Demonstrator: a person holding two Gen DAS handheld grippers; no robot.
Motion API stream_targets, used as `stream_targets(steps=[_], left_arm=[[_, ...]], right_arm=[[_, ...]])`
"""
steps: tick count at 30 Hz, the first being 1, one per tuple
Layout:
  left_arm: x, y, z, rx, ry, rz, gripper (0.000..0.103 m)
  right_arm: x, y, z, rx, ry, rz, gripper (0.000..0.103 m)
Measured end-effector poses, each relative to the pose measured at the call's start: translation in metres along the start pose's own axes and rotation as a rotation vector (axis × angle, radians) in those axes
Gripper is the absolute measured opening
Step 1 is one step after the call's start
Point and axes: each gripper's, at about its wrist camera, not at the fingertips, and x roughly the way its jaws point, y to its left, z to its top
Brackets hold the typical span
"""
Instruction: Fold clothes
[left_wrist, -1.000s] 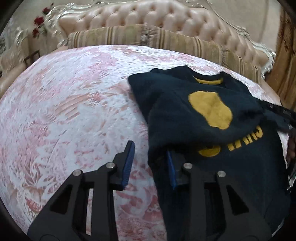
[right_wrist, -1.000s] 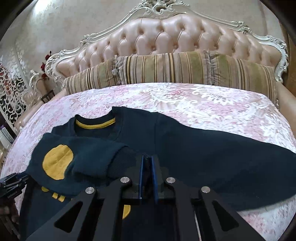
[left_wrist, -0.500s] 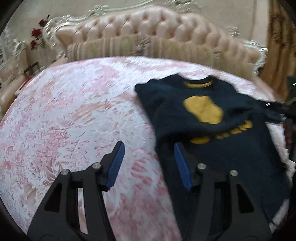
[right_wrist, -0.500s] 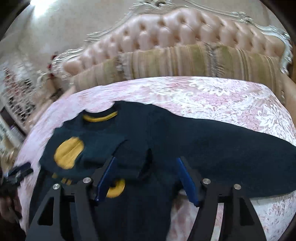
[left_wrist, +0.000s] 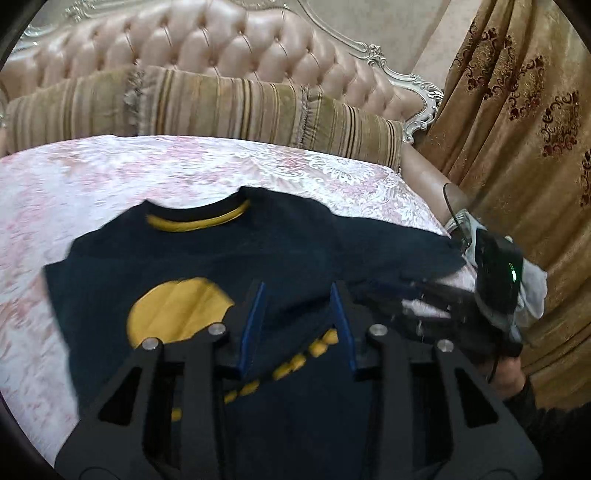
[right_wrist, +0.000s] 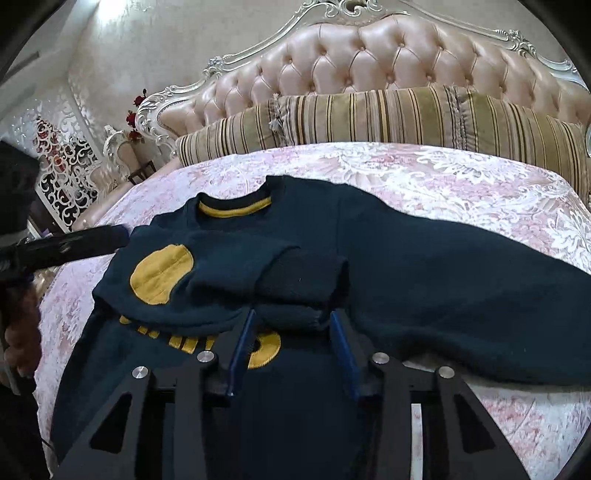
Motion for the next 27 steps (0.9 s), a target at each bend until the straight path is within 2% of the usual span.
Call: stream_targets(steps=[4,6,11,13,16,20,21,22,23,24,27], left_arm=[[0.008,-0.003,0.004,-0.005,-0.010,-0.027,0.040],[0.015,0.001,0.003,-0.023,-0.011,-0.043,0.040],[0.037,0.011,-0.003,-0.075,0.029,-0.047,0.040],[0.042,0.010,-0.005,-0.077,0.041,-0.060,0.040],[0.044,0.007,-0.006,-0.069,0.050,-0.059,0.040],[0.054,-0.001,-0.001,-0.039,0.093,-0.044,0.040],[0.058,-0.004,0.001,-0.029,0.107,-0.046,0.041],[0.064,-0.008,0.004,-0.012,0.119,-0.043,0.049],[0.070,-0.012,0.007,0.005,0.130,-0.040,0.058],[0.076,-0.016,0.010,0.019,0.134,-0.018,0.058],[0.092,-0.025,0.012,0.087,0.156,0.079,0.058]], right_arm=[[0.011,-0.006,0.003,0.025,0.022,-0.004,0.043],[0.010,-0.004,0.005,0.016,0.004,0.000,0.043],[0.013,0.003,0.008,-0.014,-0.004,-0.009,0.043],[0.008,0.003,0.009,-0.018,-0.027,-0.018,0.043],[0.015,-0.003,0.008,0.014,0.009,0.006,0.043],[0.013,0.004,0.007,-0.011,-0.003,0.024,0.045],[0.013,0.006,0.007,-0.021,-0.002,0.021,0.043],[0.013,0.008,0.007,-0.031,-0.001,0.018,0.042],[0.014,0.008,0.006,-0.033,0.006,0.013,0.037],[0.015,0.005,0.006,-0.024,0.014,0.008,0.026],[0.017,0.001,0.004,-0.015,0.027,0.004,0.019]])
